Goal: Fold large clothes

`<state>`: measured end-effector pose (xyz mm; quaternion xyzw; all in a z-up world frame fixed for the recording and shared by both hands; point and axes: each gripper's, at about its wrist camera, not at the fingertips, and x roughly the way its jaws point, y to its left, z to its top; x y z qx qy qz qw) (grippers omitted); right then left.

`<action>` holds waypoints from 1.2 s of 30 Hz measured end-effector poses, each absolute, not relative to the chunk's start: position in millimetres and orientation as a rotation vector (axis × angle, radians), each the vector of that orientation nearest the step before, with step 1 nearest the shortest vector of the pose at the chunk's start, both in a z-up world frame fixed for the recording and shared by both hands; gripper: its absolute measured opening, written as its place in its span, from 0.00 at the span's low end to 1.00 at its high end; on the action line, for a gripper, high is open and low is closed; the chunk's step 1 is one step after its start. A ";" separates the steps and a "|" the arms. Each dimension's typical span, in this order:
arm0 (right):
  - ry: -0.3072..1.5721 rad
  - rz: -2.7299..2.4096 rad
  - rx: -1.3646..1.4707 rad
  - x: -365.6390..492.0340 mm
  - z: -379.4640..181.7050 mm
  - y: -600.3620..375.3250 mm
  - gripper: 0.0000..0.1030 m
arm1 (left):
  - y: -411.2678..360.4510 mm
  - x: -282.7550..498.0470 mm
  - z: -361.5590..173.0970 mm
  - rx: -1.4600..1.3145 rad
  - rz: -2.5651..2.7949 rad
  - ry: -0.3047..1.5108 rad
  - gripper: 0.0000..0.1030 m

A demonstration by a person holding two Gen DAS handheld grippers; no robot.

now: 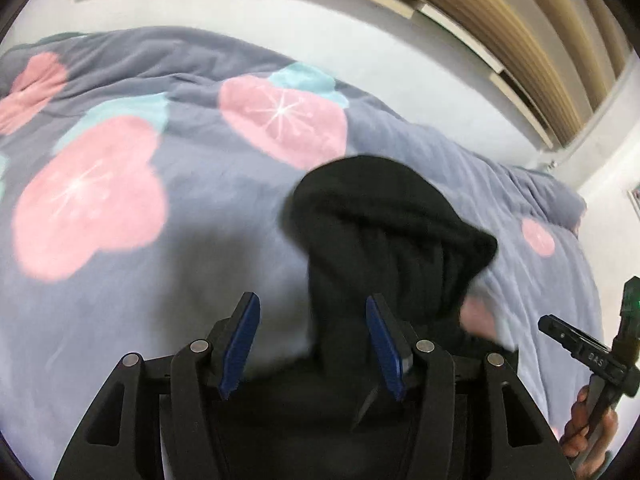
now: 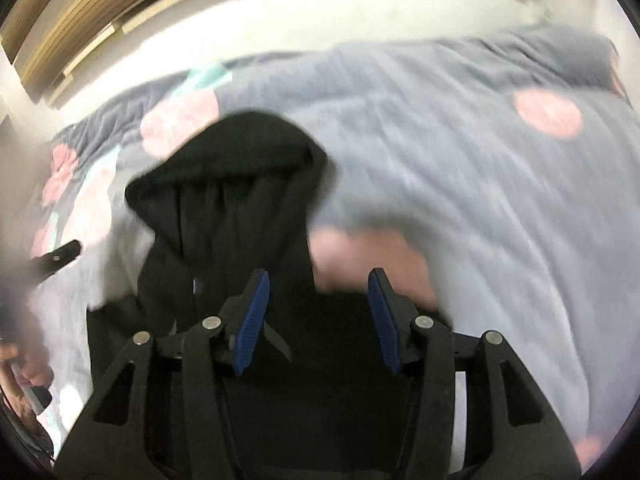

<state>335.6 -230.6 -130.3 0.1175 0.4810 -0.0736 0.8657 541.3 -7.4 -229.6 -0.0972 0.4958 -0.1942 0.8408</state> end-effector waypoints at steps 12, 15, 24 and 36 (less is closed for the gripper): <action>1.113 -0.189 0.319 431.2 -212.8 -249.3 0.07 | -44.2 638.2 -312.7 -0.241 -0.324 1.148 0.09; 1.024 -0.139 0.426 411.1 -191.1 -270.6 0.01 | -18.4 625.8 -284.5 -0.367 -0.389 1.051 0.09; 1.244 -0.100 0.334 399.2 -284.9 -257.0 0.05 | -7.4 624.9 -370.9 -0.323 -0.478 1.286 0.15; 1.081 -0.080 0.176 350.9 -176.4 -250.0 0.44 | 28.3 577.6 -253.7 -0.093 -0.465 0.966 0.49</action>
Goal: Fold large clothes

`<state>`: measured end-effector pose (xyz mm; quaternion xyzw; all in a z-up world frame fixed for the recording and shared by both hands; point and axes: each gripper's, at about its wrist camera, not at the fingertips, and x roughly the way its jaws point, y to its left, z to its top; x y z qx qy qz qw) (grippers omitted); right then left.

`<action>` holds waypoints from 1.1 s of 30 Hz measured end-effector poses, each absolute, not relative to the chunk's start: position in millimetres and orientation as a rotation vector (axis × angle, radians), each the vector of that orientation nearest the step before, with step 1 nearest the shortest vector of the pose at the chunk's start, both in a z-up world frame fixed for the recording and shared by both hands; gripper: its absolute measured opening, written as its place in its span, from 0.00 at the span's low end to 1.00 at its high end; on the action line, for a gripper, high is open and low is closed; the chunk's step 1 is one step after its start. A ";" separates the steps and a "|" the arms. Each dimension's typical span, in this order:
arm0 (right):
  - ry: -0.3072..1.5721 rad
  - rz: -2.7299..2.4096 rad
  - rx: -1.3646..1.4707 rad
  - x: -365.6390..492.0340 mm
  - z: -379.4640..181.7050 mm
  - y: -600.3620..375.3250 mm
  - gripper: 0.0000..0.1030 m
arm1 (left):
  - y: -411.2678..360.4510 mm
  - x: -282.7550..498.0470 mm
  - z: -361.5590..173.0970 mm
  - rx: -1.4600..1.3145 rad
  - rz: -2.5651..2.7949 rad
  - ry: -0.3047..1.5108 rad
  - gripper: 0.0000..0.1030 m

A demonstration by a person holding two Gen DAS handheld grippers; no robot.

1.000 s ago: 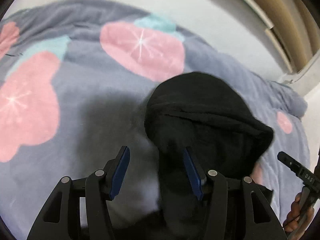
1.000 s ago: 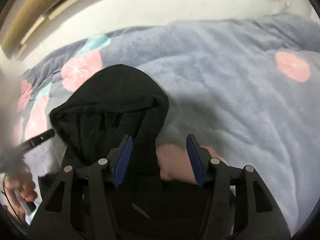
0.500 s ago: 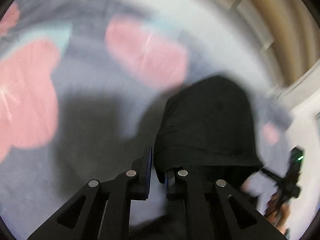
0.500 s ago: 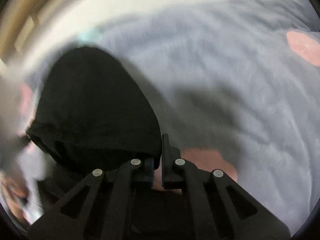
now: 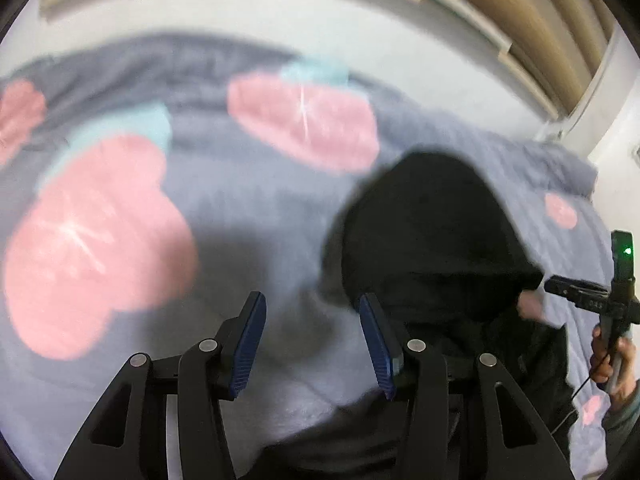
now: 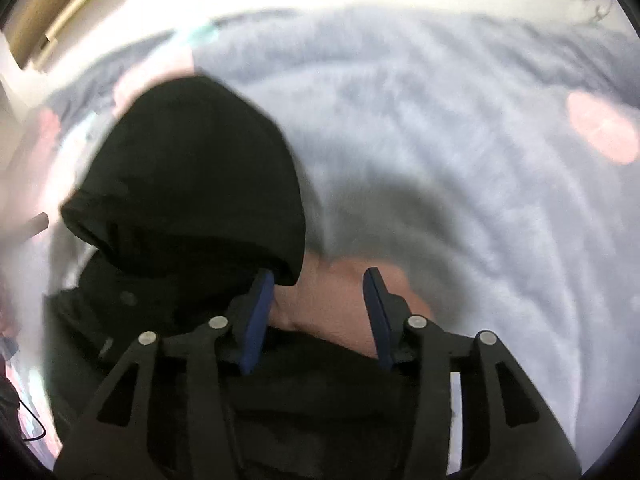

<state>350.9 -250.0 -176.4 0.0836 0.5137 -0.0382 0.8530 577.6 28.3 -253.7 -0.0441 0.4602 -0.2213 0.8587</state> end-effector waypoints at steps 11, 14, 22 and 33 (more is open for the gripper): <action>1.058 0.007 0.156 449.0 -180.8 -183.7 0.67 | -72.8 639.7 -305.3 -0.168 -0.626 1.119 0.55; 1.173 -0.015 0.112 449.5 -237.3 -179.8 0.66 | -73.4 630.8 -344.4 -0.149 -0.613 1.156 0.55; 1.197 -0.032 0.130 444.1 -242.4 -180.5 0.71 | -80.3 626.2 -336.4 -0.056 -0.615 1.148 0.55; 1.018 0.045 0.289 502.0 -158.3 -170.9 0.65 | -104.8 672.9 -314.0 -0.075 -0.588 1.098 0.57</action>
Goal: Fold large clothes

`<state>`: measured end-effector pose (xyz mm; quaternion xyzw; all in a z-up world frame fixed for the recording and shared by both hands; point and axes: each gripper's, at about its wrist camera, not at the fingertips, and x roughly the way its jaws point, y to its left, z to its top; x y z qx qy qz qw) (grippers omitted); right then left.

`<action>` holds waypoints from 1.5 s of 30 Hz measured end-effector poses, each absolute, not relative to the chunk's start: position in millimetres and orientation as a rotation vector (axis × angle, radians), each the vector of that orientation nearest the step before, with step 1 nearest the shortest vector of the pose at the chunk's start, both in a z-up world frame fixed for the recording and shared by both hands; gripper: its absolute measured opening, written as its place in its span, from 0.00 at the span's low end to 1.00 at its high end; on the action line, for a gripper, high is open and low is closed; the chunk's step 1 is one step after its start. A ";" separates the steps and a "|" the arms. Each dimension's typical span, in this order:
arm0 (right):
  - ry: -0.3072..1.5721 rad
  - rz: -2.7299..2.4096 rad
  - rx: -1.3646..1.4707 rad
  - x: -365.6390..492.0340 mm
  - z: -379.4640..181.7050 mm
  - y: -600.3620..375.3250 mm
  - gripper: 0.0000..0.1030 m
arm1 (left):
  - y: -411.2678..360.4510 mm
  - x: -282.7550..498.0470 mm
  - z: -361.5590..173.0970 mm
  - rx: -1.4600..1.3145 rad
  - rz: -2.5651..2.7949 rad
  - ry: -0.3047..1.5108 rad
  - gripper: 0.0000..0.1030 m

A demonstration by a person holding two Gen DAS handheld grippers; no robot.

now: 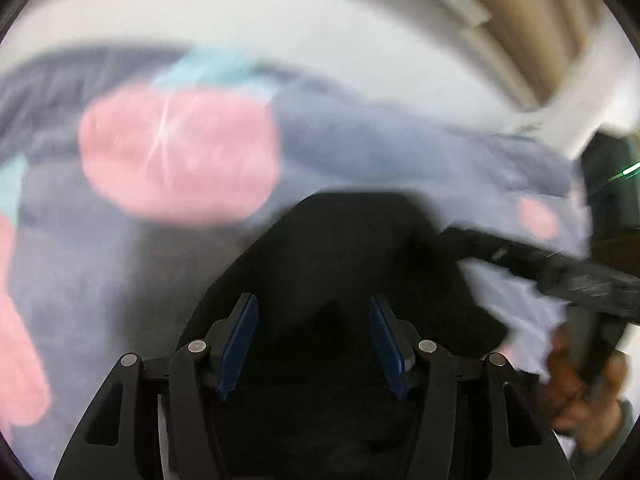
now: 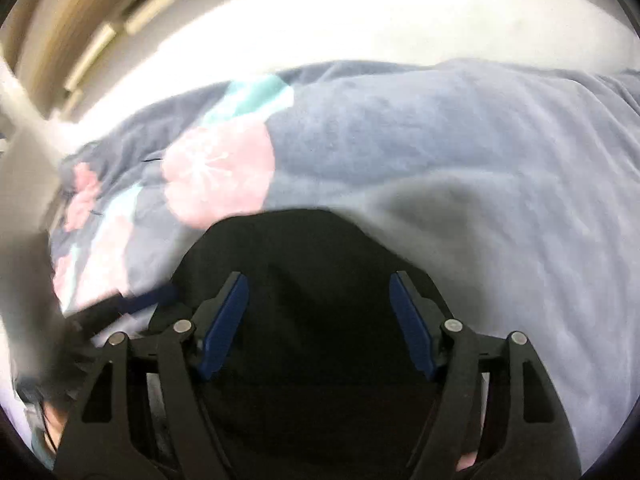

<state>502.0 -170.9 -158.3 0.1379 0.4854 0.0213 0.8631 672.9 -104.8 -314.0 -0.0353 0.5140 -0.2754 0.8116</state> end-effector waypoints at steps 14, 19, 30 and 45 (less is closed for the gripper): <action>1.143 0.042 0.221 502.1 -196.7 -180.6 0.59 | -97.9 671.7 -312.4 -0.047 -0.655 1.094 0.57; 1.066 0.081 0.234 429.8 -175.1 -211.1 0.60 | -56.7 642.0 -286.0 -0.145 -0.759 1.059 0.57; 1.178 0.068 0.223 422.9 -204.7 -232.7 0.62 | -54.9 645.0 -302.6 -0.092 -0.706 1.114 0.57; 1.268 0.334 0.578 488.3 -258.4 -269.8 0.66 | -73.4 714.0 -369.9 -0.361 -0.731 1.290 0.62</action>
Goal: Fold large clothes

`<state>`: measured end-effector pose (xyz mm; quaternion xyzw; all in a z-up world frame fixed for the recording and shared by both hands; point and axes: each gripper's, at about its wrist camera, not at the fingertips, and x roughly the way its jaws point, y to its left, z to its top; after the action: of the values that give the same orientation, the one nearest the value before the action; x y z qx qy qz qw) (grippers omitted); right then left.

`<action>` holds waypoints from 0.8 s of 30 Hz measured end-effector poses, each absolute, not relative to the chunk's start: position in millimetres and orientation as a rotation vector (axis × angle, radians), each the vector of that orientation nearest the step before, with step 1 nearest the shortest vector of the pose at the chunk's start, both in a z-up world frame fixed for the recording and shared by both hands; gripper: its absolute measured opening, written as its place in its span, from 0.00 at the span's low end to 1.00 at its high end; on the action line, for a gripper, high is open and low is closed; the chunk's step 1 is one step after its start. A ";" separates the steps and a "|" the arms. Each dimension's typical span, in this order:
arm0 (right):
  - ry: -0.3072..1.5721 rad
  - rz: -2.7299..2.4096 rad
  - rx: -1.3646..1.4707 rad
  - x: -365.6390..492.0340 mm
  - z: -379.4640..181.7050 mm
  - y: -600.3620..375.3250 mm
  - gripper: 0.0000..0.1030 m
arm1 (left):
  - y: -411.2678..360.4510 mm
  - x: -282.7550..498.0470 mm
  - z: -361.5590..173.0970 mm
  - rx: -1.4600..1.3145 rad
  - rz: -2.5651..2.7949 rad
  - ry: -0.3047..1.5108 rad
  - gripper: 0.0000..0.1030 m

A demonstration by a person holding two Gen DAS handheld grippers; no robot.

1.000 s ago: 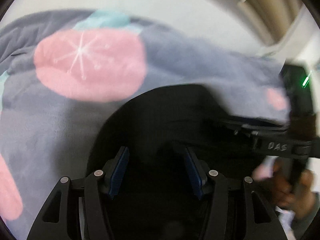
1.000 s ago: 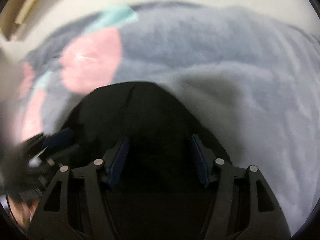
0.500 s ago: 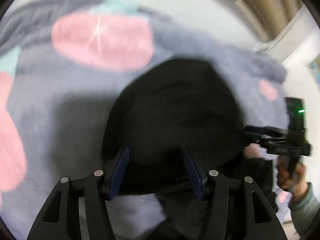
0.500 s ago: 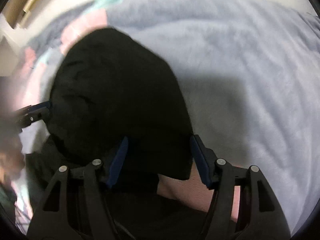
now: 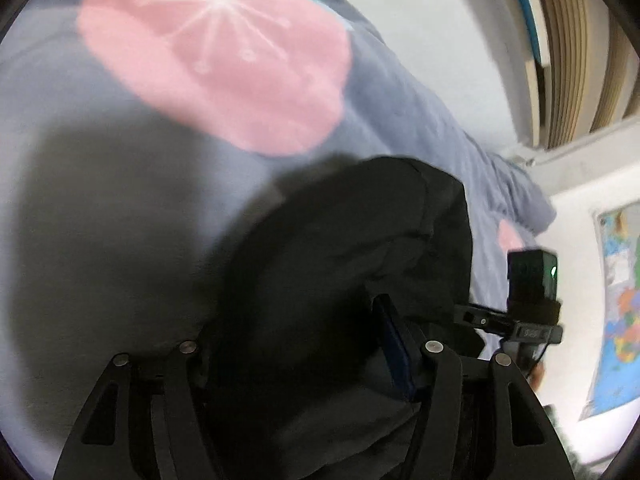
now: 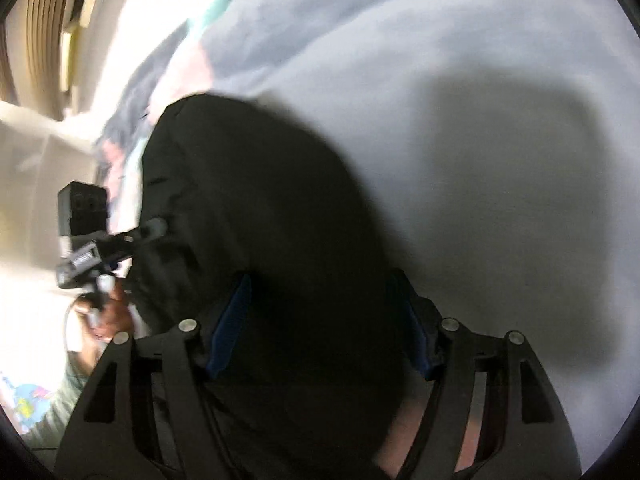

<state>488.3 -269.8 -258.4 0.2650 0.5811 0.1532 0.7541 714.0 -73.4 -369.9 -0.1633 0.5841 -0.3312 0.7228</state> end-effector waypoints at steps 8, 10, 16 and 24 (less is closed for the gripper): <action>1.235 0.279 0.377 473.7 -225.5 -237.9 0.20 | -74.2 676.1 -327.8 -0.238 -0.714 1.145 0.19; 1.161 0.265 0.267 456.5 -201.6 -221.0 0.15 | -74.0 652.1 -299.2 -0.176 -0.734 1.061 0.18; 0.961 0.199 0.029 365.6 -119.1 -182.0 0.13 | -53.7 545.5 -201.9 -0.029 -0.820 0.852 0.17; 0.865 0.086 -0.153 206.0 -92.7 -141.1 0.13 | -4.9 391.8 -171.7 0.232 -0.829 0.805 0.22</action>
<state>206.0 -141.1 -92.7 -0.0738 0.4188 0.0418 0.9041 391.8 -4.9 -171.7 0.1096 0.3796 -0.3910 0.8312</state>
